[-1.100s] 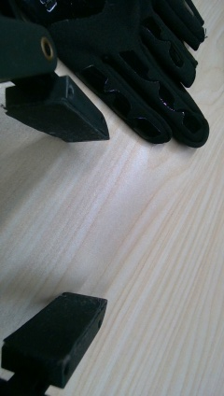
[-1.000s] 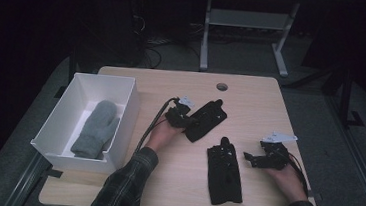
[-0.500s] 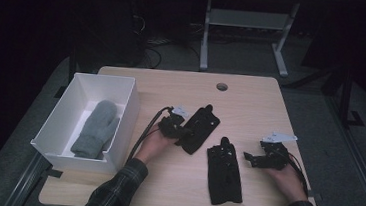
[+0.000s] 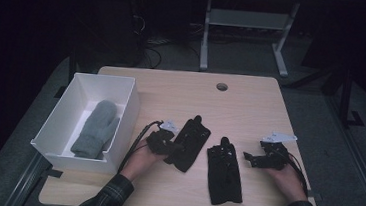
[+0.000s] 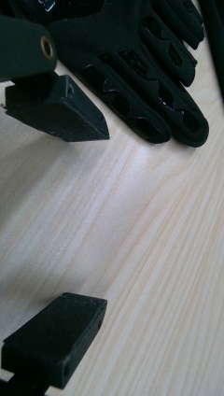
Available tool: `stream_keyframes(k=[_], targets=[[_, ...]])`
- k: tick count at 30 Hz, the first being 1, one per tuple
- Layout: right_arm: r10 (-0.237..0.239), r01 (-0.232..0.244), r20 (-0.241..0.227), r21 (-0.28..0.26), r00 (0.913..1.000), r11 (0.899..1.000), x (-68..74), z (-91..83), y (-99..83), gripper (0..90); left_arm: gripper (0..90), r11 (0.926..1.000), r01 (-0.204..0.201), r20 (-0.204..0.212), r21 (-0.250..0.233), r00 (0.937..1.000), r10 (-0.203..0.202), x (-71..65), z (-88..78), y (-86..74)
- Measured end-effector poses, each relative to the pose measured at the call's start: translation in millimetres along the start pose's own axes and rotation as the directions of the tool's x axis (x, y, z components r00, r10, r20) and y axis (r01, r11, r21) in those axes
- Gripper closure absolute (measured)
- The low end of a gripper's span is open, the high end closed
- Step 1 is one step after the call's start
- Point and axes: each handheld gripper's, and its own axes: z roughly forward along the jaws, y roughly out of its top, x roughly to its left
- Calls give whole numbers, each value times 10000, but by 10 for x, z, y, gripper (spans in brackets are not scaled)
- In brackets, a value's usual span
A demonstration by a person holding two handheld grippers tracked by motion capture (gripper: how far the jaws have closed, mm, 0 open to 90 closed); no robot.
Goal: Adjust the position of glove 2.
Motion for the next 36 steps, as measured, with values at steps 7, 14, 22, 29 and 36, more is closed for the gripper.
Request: stream_keyframes(k=[7,14,22,29,36], targets=[[-3,3,0,11,10000,10000,0,-1,0,157,896,9997,-62,129,228,9999,59,-144,-145,-180],[-6,6,4,13,10000,10000,0,0,0,156,895,9998,6,231,211,9997,-11,-274,-256,-325],[-2,2,5,14,10000,10000,0,0,1,156,745,9963,322,-732,-791,9966,-380,-132,-372,-155],[-4,4,5,13,10000,10000,0,0,1,156,720,9928,966,-1293,-711,9860,-1052,111,-310,-132],[-50,50,18,-12,10000,10000,-3,1,1,156,669,9930,1062,-1301,-527,9851,-1122,134,-214,-150]])
